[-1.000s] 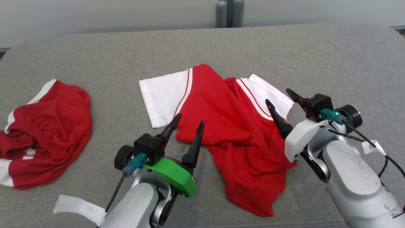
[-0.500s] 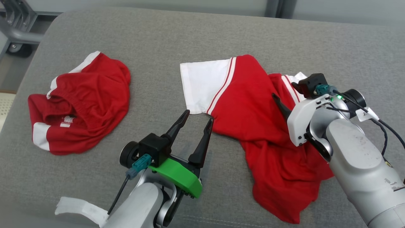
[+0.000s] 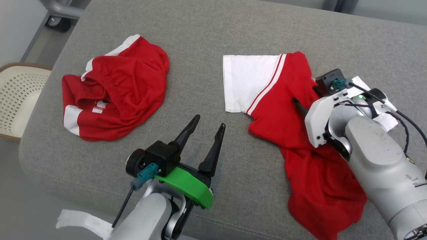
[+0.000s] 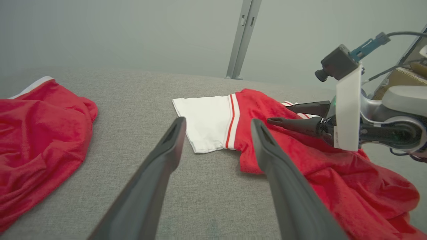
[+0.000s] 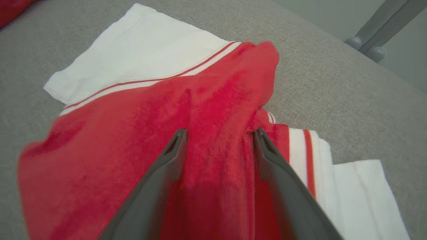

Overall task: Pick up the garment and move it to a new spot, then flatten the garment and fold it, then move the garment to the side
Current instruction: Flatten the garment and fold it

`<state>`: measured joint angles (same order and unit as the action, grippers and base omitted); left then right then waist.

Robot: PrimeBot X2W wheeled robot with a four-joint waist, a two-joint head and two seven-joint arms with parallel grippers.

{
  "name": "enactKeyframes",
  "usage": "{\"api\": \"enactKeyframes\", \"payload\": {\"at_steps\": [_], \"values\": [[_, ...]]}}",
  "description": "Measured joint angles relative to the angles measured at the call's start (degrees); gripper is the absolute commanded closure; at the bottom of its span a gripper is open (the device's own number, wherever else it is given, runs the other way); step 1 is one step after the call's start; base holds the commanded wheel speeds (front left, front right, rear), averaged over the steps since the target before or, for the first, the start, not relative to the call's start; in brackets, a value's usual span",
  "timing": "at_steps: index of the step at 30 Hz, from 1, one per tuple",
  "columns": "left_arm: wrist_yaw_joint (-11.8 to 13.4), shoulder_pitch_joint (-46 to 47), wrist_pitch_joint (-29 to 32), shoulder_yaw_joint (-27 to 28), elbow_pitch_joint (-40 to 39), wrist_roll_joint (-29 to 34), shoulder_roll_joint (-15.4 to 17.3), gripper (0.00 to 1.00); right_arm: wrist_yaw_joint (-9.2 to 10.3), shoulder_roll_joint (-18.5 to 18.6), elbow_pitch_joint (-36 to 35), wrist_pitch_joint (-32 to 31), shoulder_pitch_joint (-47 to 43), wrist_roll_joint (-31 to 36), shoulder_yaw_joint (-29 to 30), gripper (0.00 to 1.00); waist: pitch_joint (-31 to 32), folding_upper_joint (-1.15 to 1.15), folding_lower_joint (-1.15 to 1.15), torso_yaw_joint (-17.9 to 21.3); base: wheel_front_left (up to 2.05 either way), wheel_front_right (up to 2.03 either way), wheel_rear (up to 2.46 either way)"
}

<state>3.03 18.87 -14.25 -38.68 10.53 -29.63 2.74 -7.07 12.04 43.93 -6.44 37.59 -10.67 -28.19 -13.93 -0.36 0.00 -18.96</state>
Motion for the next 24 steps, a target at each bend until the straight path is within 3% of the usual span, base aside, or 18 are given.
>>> {"api": "enactKeyframes", "payload": {"at_steps": [1,2,4,5,12,24], "values": [[0.0,-0.2,0.0,0.1,0.0,0.0,0.0,0.0,0.0,-0.3,0.3,0.0,0.3,-0.1,-0.6,0.2,-0.1,0.0,0.0,-0.2,0.0,0.0,0.0],[0.0,-0.3,0.0,0.2,-0.1,0.0,0.0,0.0,0.0,-0.9,1.0,0.0,0.8,-0.5,-1.7,0.47,-0.3,0.0,0.0,-0.5,0.0,0.0,0.0],[0.0,-0.3,0.0,0.5,-0.2,0.0,0.0,0.0,0.0,-0.9,1.5,0.1,1.2,-0.5,-2.4,0.78,-0.3,0.0,0.0,-0.6,0.0,0.0,0.0],[0.0,-0.3,0.0,0.7,-0.2,0.0,0.0,0.0,0.0,-0.7,1.5,0.5,1.5,-0.5,-2.5,1.0,-0.3,0.0,0.0,-0.6,0.0,0.0,0.0],[0.5,-0.8,0.0,2.6,-0.4,0.1,0.0,0.0,-0.05,-1.5,0.9,6.1,6.1,-1.0,-1.3,1.0,0.2,0.0,0.0,0.2,0.0,0.0,0.0],[0.6,-2.1,0.0,4.9,-1.0,1.2,0.5,0.0,0.01,-6.7,-3.6,20.8,15.9,-10.5,9.7,1.0,2.9,0.0,0.0,4.2,0.0,0.0,0.0]]}}
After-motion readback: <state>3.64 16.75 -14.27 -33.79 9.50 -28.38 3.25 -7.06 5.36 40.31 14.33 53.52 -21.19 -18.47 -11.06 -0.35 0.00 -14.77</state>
